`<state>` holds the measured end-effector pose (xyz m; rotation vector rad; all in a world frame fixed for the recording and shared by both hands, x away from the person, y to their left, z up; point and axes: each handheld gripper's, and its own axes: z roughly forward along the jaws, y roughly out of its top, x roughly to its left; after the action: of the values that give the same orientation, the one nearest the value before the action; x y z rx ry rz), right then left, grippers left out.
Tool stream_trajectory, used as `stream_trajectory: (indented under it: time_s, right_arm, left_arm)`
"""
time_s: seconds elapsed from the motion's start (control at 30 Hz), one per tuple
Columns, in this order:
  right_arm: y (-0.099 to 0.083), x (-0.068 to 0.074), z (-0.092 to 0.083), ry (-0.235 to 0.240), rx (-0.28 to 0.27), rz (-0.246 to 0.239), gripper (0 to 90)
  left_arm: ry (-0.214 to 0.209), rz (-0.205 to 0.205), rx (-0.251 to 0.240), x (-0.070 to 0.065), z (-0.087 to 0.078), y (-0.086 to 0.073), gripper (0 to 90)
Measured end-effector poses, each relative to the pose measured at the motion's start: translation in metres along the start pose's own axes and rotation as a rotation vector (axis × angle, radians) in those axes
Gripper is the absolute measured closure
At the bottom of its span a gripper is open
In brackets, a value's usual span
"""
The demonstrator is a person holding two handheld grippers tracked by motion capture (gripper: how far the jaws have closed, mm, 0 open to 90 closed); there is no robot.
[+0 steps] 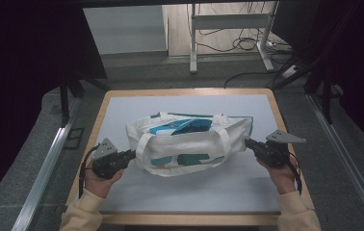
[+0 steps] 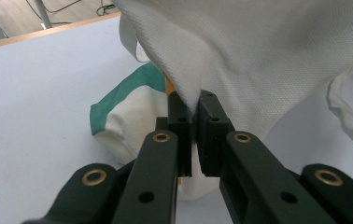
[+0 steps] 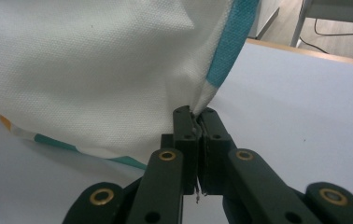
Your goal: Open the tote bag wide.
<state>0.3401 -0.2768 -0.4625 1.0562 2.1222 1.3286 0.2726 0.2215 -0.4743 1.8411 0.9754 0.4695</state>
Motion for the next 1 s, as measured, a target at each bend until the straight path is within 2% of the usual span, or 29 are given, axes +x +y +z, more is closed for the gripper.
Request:
stream_trajectory:
  time_s: [0.2,0.4,0.5,0.57,0.8,1.0]
  right_arm:
    - [-0.004,0.001,0.003,-0.003,0.016,-0.003,86.2]
    - [-0.013,0.002,0.010,-0.004,0.059,-0.013,86.2]
    - [-0.015,0.003,0.013,-0.006,0.071,-0.016,86.1]
    - [-0.015,0.003,0.013,-0.008,0.075,-0.018,86.1]
    - [-0.021,0.003,0.021,-0.013,0.111,-0.017,86.2]
    - [-0.026,0.003,0.027,-0.014,0.144,-0.017,86.1]
  left_arm:
    - [0.002,0.009,0.016,-0.001,0.003,-0.004,85.5]
    - [-0.006,0.020,0.029,-0.004,0.003,-0.010,85.6]
    - [-0.001,0.035,0.037,-0.006,0.004,-0.012,85.6]
    - [0.018,0.055,0.058,-0.007,0.007,-0.014,85.7]
    - [0.001,0.028,0.075,-0.003,0.014,-0.017,85.8]
    - [0.017,0.030,0.114,0.001,0.023,-0.021,85.8]
